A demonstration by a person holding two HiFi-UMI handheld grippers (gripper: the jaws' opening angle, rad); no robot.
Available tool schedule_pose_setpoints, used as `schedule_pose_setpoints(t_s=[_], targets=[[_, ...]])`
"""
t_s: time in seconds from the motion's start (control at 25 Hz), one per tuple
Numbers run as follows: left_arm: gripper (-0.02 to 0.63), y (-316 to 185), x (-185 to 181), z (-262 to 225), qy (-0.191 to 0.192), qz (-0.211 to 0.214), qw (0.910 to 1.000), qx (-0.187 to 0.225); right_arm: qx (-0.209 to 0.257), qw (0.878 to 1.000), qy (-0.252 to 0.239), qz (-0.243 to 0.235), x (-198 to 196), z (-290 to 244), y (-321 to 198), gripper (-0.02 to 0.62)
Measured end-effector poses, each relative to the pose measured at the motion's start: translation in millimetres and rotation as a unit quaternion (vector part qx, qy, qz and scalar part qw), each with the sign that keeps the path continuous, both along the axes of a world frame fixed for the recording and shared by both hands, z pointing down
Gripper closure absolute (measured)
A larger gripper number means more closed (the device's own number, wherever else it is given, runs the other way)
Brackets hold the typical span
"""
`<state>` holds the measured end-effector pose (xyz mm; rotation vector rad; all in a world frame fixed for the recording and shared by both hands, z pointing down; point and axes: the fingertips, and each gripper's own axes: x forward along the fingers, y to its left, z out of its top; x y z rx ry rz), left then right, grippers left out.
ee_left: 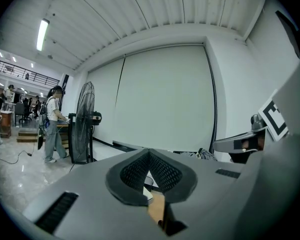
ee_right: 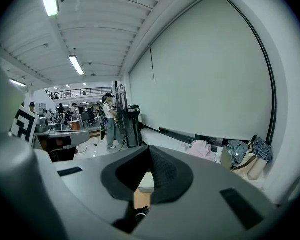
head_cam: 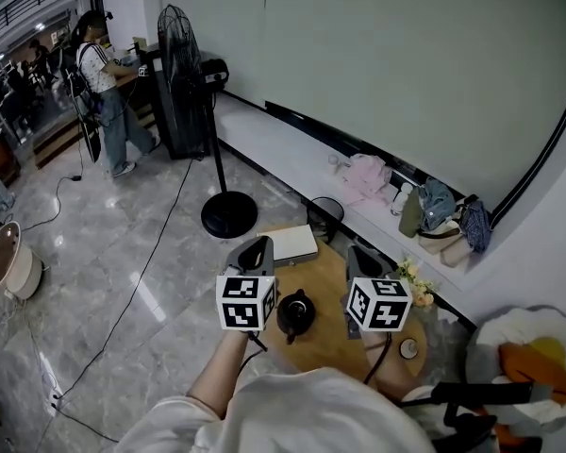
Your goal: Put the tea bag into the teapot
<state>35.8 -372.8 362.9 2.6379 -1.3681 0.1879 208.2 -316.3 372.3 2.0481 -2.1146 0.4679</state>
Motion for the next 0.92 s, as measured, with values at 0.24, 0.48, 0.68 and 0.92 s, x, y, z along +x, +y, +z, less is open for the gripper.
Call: schedule_pose_setpoints(t_s=[0.24, 0.48, 0.68, 0.92], targets=[[0.591, 2, -2, 11, 0.009, -0.007, 0.9998, -0.017, -0.008, 1.0, -0.001, -0.004, -2, 6, 0, 0.561], [0.589, 5, 1, 14, 0.007, -0.006, 0.9997, -0.022, -0.014, 1.0, -0.006, -0.008, -3, 10, 3, 0.561], [0.589, 5, 2, 15, 0.009, -0.006, 0.9997, -0.023, -0.017, 1.0, -0.008, -0.006, -3, 13, 4, 0.561], [0.589, 7, 6, 15, 0.013, -0.006, 0.9996, -0.023, -0.016, 1.0, -0.012, -0.005, 1, 13, 7, 0.561]])
